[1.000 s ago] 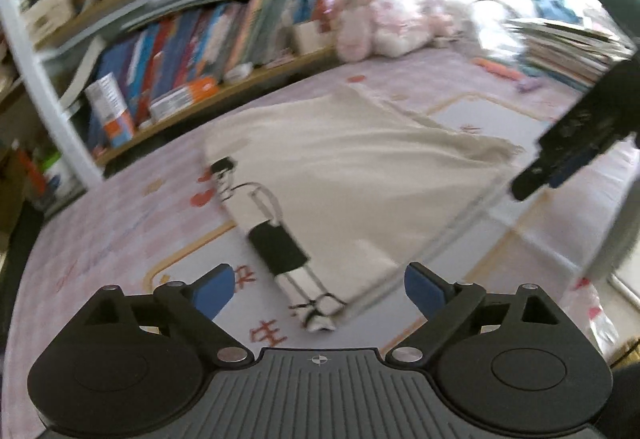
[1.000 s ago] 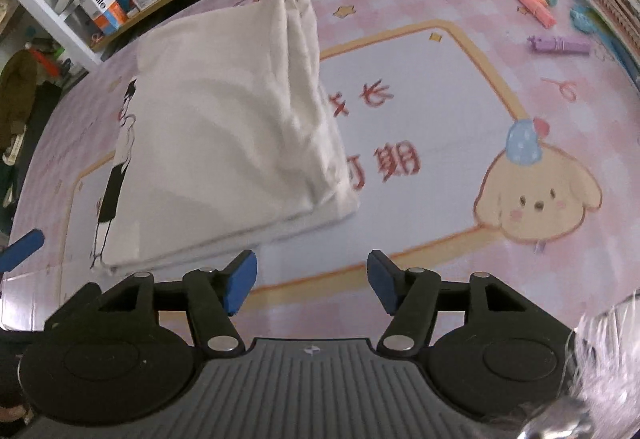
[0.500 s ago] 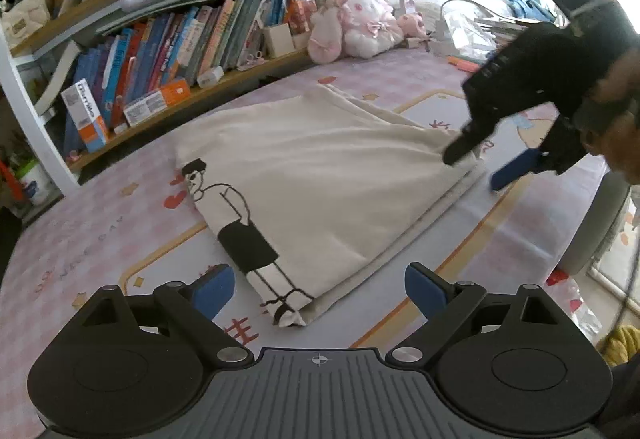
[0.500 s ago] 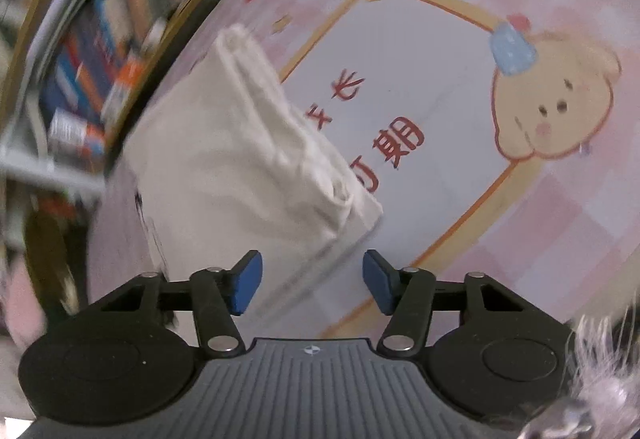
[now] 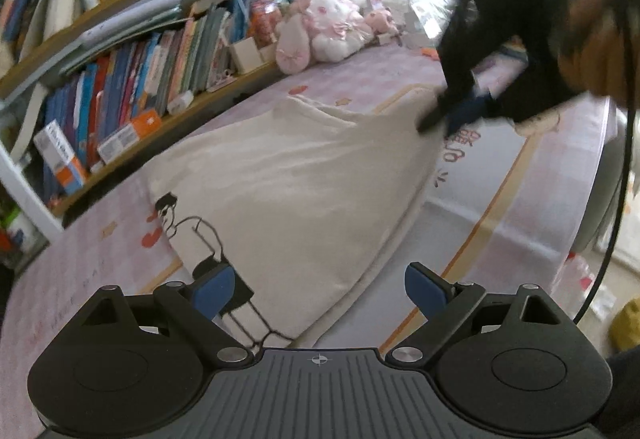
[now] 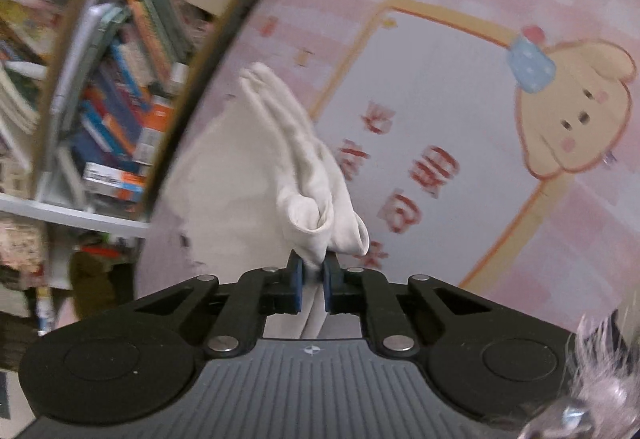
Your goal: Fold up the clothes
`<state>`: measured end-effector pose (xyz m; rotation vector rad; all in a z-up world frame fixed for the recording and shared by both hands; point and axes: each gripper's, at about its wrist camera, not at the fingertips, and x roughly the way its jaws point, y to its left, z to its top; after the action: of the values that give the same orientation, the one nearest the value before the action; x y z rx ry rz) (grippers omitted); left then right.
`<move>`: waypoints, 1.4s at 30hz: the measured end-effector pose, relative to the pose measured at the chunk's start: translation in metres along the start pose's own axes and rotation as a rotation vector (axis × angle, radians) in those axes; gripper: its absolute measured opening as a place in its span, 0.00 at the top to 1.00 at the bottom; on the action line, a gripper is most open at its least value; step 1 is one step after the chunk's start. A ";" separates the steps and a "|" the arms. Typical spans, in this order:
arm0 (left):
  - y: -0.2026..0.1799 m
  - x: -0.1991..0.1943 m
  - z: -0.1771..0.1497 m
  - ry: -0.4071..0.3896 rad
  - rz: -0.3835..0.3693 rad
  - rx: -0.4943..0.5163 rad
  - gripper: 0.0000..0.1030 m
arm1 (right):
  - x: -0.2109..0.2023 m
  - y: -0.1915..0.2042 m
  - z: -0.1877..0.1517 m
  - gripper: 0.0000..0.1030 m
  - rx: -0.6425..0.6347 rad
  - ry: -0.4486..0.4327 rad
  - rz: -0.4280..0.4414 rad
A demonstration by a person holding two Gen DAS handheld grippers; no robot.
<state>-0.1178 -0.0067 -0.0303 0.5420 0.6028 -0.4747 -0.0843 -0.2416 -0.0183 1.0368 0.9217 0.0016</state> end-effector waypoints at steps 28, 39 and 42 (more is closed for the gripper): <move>0.008 0.043 0.013 0.033 -0.008 0.035 0.56 | -0.015 0.046 -0.070 0.35 -1.391 0.021 -0.282; 0.012 0.041 0.019 0.053 -0.002 -0.008 0.55 | 0.032 0.031 -0.136 0.35 -2.001 0.057 -0.217; 0.011 0.042 0.017 0.061 0.001 -0.002 0.54 | 0.038 0.024 -0.131 0.37 -2.064 0.015 -0.261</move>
<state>-0.0742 -0.0192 -0.0415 0.5561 0.6608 -0.4576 -0.1359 -0.1171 -0.0491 -0.9927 0.5817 0.6089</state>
